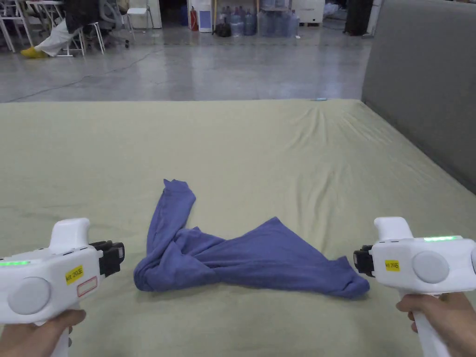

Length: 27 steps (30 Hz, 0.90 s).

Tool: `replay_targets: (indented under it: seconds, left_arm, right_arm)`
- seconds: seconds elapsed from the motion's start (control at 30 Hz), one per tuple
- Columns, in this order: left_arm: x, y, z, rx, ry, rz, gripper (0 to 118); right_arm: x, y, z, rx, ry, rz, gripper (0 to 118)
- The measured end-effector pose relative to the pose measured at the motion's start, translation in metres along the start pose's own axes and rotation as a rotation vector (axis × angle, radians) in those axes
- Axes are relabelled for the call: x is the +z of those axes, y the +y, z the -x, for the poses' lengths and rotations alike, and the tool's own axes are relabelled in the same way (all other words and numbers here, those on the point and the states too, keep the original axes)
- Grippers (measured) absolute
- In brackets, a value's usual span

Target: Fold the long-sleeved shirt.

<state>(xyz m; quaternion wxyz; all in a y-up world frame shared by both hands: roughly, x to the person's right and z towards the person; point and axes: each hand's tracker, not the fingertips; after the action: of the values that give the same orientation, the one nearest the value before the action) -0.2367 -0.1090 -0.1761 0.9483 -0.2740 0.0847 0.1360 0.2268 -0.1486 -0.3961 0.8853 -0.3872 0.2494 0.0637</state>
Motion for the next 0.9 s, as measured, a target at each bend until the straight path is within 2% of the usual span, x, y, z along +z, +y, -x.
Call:
replay_targets:
  seconds: [0.1,0.13,0.17,0.2,0.3,0.37,0.5,0.53,0.57,0.6,0.63,0.67,0.73,0.8,0.83,0.87,0.9]
  left_arm:
    - [-0.015,-0.002,0.001,0.053,-0.021,0.044,0]
    - [-0.02,0.0,0.001,0.057,-0.011,0.054,4]
    - [-0.03,-0.002,0.001,0.058,0.002,0.069,31]
    - [-0.04,-0.001,0.002,0.059,0.024,0.093,67]
    - [-0.086,-0.005,0.022,0.107,0.092,0.188,90]
    - [-0.111,-0.008,0.03,0.143,0.115,0.223,92]
    - [-0.139,-0.019,0.022,0.156,0.158,0.281,89]
    - [-0.147,-0.02,0.024,0.161,0.166,0.307,77]
    - [-0.15,-0.025,0.023,0.169,0.152,0.314,56]
    - [-0.153,-0.027,0.024,0.177,0.128,0.309,22]
    - [-0.154,-0.029,0.023,0.189,0.069,0.304,0]
    - [-0.155,-0.03,0.02,0.178,0.041,0.3,0]
    - [-0.153,-0.029,0.012,0.09,0.089,0.286,0]
    - [-0.15,-0.027,0.013,0.099,0.072,0.275,0]
    - [-0.148,-0.028,0.014,0.116,0.054,0.273,0]
    - [-0.146,-0.027,0.016,0.127,0.051,0.27,0]
    - [-0.144,-0.025,0.017,0.137,0.05,0.264,0]
  right_arm:
    - [-0.004,-0.005,0.009,0.019,-0.008,0.002,0]
    - [-0.008,-0.002,0.007,0.025,0.003,0.01,0]
    - [-0.009,-0.003,0.009,0.029,0.008,0.016,0]
    - [-0.009,-0.004,0.011,0.03,0.01,0.018,0]
    - [-0.014,0.001,0.011,0.039,0.019,0.03,0]
    - [-0.017,-0.001,0.015,0.05,0.014,0.036,0]
    - [-0.032,0.004,0.01,0.058,0.011,0.06,0]
    - [-0.026,0.008,0.01,0.057,0.009,0.068,0]
    - [-0.03,0.011,0.011,0.056,0.01,0.073,0]
    - [-0.033,0.015,0.012,0.055,0.011,0.074,0]
    - [-0.039,0.021,0.013,0.056,0.013,0.076,0]
    - [-0.047,0.032,0.009,0.058,0.017,0.08,0]
    - [-0.065,0.052,0.015,0.084,0.029,0.089,0]
    - [-0.087,0.08,0.024,0.109,0.042,0.086,1]
    - [-0.099,0.093,0.028,0.119,0.053,0.085,25]
    - [-0.114,0.106,0.033,0.122,0.063,0.079,58]
    - [-0.131,0.121,0.038,0.127,0.07,0.083,83]
